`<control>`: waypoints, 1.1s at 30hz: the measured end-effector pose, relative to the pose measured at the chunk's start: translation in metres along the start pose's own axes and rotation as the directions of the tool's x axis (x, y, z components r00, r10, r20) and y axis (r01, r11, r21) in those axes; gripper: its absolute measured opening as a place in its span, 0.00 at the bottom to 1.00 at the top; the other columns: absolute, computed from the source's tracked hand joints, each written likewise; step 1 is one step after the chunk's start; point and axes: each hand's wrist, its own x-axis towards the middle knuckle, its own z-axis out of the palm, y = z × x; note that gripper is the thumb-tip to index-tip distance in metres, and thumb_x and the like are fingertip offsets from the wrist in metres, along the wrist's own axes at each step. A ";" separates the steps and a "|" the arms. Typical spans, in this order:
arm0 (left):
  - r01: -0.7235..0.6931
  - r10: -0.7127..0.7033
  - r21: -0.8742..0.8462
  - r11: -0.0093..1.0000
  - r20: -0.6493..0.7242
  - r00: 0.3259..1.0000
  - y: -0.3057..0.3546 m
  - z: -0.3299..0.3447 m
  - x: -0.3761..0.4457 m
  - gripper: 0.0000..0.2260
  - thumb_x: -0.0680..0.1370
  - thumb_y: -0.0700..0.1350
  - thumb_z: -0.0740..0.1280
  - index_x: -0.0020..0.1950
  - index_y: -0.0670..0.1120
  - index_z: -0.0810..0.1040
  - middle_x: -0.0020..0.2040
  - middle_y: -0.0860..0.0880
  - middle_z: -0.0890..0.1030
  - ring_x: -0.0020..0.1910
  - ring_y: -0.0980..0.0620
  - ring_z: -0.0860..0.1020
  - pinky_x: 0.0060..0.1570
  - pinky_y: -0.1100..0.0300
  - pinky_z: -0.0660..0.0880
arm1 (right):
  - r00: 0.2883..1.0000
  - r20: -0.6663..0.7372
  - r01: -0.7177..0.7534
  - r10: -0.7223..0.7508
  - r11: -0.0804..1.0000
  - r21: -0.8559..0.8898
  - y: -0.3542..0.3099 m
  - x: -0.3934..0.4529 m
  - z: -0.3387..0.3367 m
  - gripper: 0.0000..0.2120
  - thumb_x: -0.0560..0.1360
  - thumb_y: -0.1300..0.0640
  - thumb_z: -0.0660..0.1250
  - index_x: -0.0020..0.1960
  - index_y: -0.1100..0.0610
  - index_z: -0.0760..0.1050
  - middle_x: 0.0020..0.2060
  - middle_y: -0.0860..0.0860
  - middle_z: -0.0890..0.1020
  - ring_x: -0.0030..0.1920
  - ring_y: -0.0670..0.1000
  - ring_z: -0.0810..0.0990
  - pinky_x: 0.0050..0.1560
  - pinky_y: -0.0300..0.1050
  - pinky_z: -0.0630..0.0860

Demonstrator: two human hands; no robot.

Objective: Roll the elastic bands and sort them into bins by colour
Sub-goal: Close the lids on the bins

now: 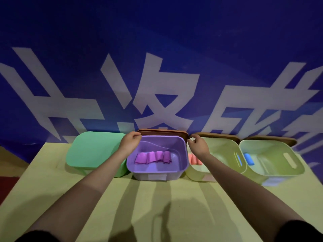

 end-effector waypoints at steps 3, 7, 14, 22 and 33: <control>0.023 -0.024 -0.045 0.999 -0.022 0.999 0.013 0.018 0.010 0.14 0.80 0.45 0.62 0.64 0.42 0.74 0.58 0.43 0.79 0.56 0.43 0.77 0.58 0.48 0.75 | 1.000 0.019 0.021 -0.021 1.000 -0.005 -0.008 0.017 -0.006 0.18 0.79 0.54 0.61 0.66 0.60 0.72 0.54 0.57 0.81 0.55 0.59 0.78 0.48 0.44 0.70; 0.079 -0.080 -0.029 0.996 -0.037 0.996 0.019 0.035 0.030 0.16 0.81 0.47 0.60 0.67 0.41 0.71 0.59 0.42 0.78 0.56 0.41 0.76 0.58 0.47 0.75 | 0.995 0.095 0.032 -0.028 0.999 -0.044 -0.004 0.037 0.000 0.15 0.80 0.53 0.59 0.63 0.58 0.74 0.50 0.57 0.82 0.49 0.59 0.81 0.49 0.48 0.76; 0.096 -0.102 -0.059 0.994 -0.111 0.989 0.007 0.045 0.048 0.09 0.80 0.45 0.60 0.56 0.43 0.75 0.51 0.42 0.80 0.51 0.41 0.78 0.54 0.44 0.77 | 0.992 0.126 0.014 -0.025 0.996 0.087 0.005 0.054 0.006 0.11 0.80 0.48 0.60 0.52 0.55 0.74 0.35 0.53 0.81 0.32 0.51 0.79 0.31 0.39 0.73; 0.108 -0.121 -0.089 0.990 -0.165 0.979 0.004 0.043 0.050 0.06 0.79 0.45 0.65 0.51 0.44 0.76 0.49 0.43 0.80 0.50 0.41 0.79 0.54 0.44 0.77 | 0.974 0.228 -0.142 0.005 0.796 0.588 -0.002 0.050 0.016 0.04 0.77 0.59 0.67 0.44 0.58 0.76 0.34 0.56 0.80 0.34 0.52 0.80 0.32 0.37 0.75; 0.238 -0.327 -0.550 0.801 -0.068 0.943 0.013 0.002 0.021 0.13 0.82 0.53 0.57 0.55 0.44 0.70 0.41 0.45 0.76 0.35 0.51 0.75 0.31 0.60 0.71 | 0.983 0.089 0.042 -0.162 0.661 0.749 -0.027 -0.012 -0.016 0.05 0.77 0.58 0.68 0.47 0.60 0.80 0.35 0.55 0.83 0.35 0.50 0.81 0.39 0.40 0.77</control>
